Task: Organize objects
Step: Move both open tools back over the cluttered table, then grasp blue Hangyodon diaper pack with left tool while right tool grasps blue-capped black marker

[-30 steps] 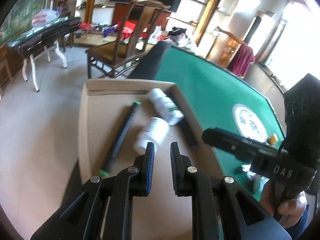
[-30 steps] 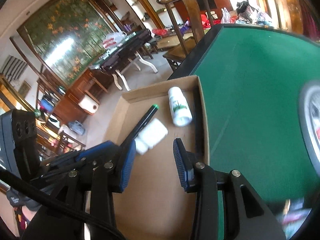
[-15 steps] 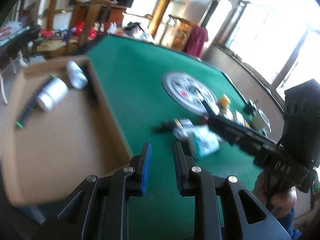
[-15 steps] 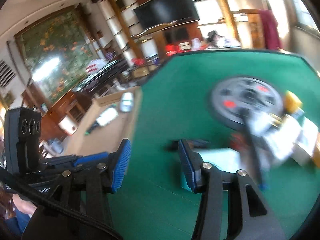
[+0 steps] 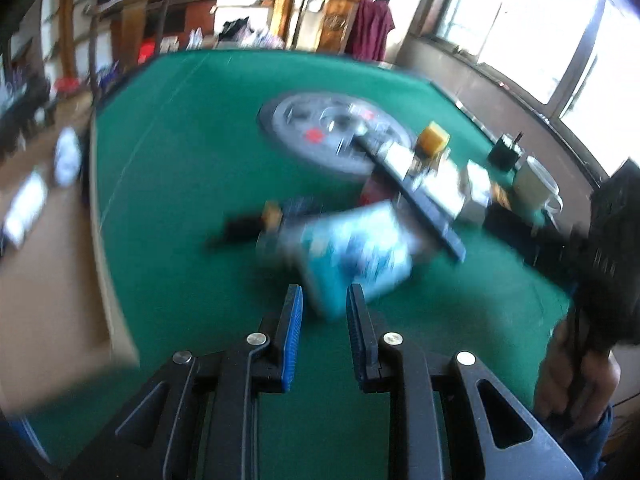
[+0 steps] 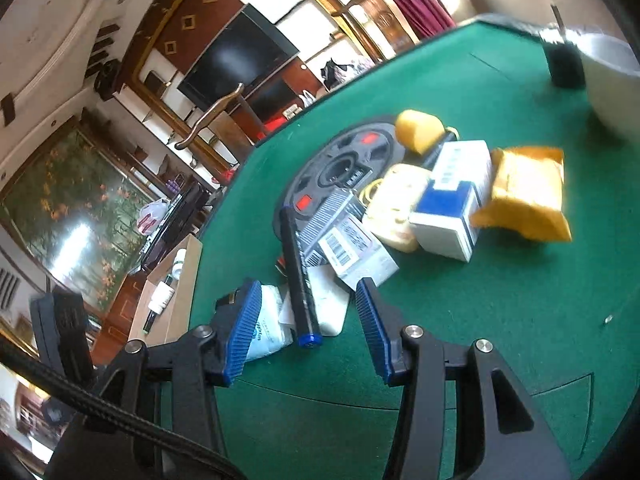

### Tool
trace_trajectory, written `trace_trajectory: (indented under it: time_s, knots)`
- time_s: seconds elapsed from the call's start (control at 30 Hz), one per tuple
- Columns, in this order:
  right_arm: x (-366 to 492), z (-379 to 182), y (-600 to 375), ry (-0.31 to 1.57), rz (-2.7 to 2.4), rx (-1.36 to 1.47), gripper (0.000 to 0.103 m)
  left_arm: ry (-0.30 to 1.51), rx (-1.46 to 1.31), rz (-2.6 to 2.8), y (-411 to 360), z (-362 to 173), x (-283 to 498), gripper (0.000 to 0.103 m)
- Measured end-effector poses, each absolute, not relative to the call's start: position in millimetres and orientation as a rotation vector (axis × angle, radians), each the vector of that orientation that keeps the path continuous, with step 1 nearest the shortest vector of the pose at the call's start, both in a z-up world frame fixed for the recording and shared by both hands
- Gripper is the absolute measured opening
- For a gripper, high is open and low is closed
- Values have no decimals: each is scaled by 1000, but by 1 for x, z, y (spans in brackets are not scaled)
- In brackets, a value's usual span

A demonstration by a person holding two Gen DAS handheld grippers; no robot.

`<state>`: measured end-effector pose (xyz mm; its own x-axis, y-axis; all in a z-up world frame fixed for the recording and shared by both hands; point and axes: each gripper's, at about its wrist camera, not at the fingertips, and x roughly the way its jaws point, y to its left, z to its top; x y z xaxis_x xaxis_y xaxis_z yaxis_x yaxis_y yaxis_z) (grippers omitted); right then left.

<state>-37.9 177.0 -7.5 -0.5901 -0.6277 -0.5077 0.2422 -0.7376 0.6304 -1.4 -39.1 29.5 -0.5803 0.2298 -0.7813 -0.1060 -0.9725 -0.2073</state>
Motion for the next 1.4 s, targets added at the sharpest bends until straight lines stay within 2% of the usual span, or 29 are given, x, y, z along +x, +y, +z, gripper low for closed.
trace_trajectory:
  time_s: [0.03, 0.07, 0.1, 0.27, 0.43, 0.53, 0.67, 0.7, 0.8, 0.93, 0.97, 1.0, 1.13, 1.23, 1.27, 1.3, 1.33, 1.4]
  knots:
    - [-39, -8, 177, -708, -2319, 1021, 47, -188, -1298, 2636, -36, 36, -15, 29]
    - [-41, -7, 175, -707, -2321, 1025, 47, -176, -1282, 2645, -34, 38, -25, 43]
    - [-41, -8, 175, -704, -2324, 1026, 47, -160, -1276, 2653, -32, 39, -35, 51]
    - [-43, -7, 172, -720, -2316, 1022, 47, -16, -1374, 2579, -20, 21, -61, 51]
    - [-41, -14, 178, -723, -2286, 1019, 47, 148, -1342, 2416, 1, 11, -6, 51]
    - [-40, -13, 175, -708, -2295, 1009, 47, 133, -1318, 2393, 4, 14, 18, 52]
    - [-40, -14, 179, -711, -2298, 1018, 47, 170, -1322, 2486, 11, 19, 20, 64]
    - [-40, -14, 179, -713, -2301, 1019, 47, 187, -1330, 2503, 14, 18, 19, 64]
    - [-38, -15, 180, -716, -2307, 1013, 47, 327, -1367, 2531, 30, 11, 19, 64]
    - [-38, -15, 176, -699, -2310, 1012, 47, 346, -1368, 2531, 41, 2, 15, 65]
    - [-37, -15, 176, -696, -2313, 1010, 47, 311, -1364, 2534, 41, 1, 12, 58]
    - [-37, -14, 175, -692, -2317, 1006, 47, 263, -1370, 2528, 39, 0, 9, 43]
    - [-33, -12, 173, -642, -2338, 975, 47, 148, -1381, 2575, 18, 2, 10, 35]
    - [-32, -6, 162, -539, -2338, 954, 47, 100, -1391, 2610, -4, 1, 24, 34]
    - [-33, -3, 154, -475, -2345, 954, 42, 85, -1392, 2621, -10, 1, 30, 34]
    - [-35, 0, 147, -411, -2361, 963, 32, 72, -1390, 2632, -16, 1, 34, 34]
    - [-39, 4, 137, -332, -2375, 981, 28, 75, -1385, 2649, -22, 0, 39, 34]
    - [-51, 10, 119, -207, -2394, 1024, 28, 73, -1381, 2659, -25, -1, 42, 35]
